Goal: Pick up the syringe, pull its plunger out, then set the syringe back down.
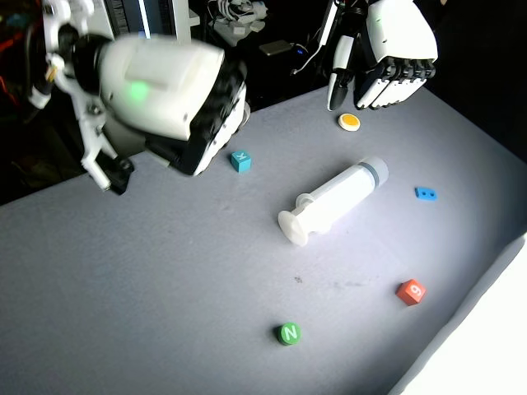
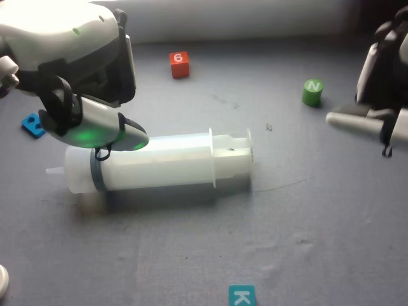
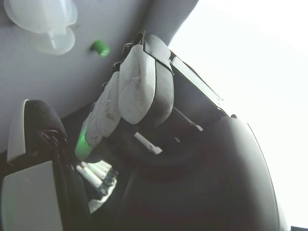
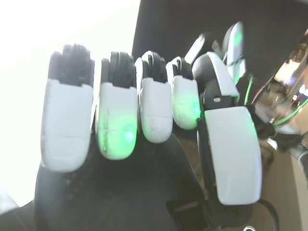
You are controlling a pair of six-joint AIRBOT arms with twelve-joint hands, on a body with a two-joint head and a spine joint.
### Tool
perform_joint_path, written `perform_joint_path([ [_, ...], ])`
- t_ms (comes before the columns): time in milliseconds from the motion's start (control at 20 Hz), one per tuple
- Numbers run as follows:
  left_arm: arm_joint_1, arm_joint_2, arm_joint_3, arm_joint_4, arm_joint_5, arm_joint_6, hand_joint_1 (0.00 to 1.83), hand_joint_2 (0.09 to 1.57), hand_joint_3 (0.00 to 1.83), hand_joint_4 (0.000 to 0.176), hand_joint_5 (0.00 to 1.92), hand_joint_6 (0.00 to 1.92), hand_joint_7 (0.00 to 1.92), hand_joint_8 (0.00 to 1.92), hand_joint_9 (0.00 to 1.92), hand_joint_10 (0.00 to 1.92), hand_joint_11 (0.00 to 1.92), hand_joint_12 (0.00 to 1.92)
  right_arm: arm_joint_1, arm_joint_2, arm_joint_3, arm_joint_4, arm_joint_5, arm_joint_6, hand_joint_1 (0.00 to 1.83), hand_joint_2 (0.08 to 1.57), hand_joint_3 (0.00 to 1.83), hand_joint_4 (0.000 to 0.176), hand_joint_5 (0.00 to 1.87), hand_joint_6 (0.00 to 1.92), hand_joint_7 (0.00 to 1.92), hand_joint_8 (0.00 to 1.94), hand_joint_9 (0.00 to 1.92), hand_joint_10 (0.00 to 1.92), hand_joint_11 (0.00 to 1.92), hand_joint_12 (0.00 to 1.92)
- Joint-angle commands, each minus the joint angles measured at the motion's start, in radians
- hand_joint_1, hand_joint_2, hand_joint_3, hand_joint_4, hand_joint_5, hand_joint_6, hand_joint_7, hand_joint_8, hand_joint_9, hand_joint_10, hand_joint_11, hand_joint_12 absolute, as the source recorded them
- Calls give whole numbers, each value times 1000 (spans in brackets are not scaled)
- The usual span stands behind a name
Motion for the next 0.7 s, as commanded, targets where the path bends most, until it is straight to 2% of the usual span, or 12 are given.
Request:
perform_joint_path([
  [0, -15, 0, 7, 39, 5, 5, 0, 962, 159, 0, 11, 37, 39, 46, 33, 47, 0, 167, -2, -5, 2, -9, 116, -11, 162, 1044, 130, 0, 0, 0, 0, 0, 0, 0, 0, 0],
  [50, -17, 0, 10, 42, 5, 5, 0, 962, 159, 0, 11, 37, 39, 46, 33, 47, 0, 167, -17, -11, 7, -9, 110, -29, 162, 1044, 130, 0, 0, 0, 0, 0, 0, 0, 0, 0],
  [100, -18, 0, 12, 42, 4, 5, 0, 1017, 46, 0, 23, 4, 59, 6, 51, 8, 0, 156, -25, -13, 10, -9, 102, -38, 180, 1093, 28, 0, 0, 0, 0, 0, 0, 0, 0, 0],
  [150, -18, 0, 14, 42, 4, 5, 0, 1026, 28, 0, 21, 1, 57, 2, 50, 3, 0, 144, -29, -15, 12, -9, 89, -45, 208, 1094, 21, 0, 0, 0, 0, 0, 0, 0, 0, 0],
  [500, -14, 0, 13, 42, 0, 5, 0, 1043, 8, 0, 1, 0, 40, 0, 38, 0, 0, 101, -22, -18, 18, -9, 81, -44, 178, 1112, 11, 0, 0, 0, 0, 0, 0, 0, 0, 0],
  [650, 6, -4, 20, 12, -1, 5, 0, 1026, 0, 0, 1, 0, 38, 2, 34, 3, 3, 89, -16, -18, 18, 8, 70, -44, 167, 1120, 11, 0, 0, 0, 0, 0, 0, 0, 0, 0],
])
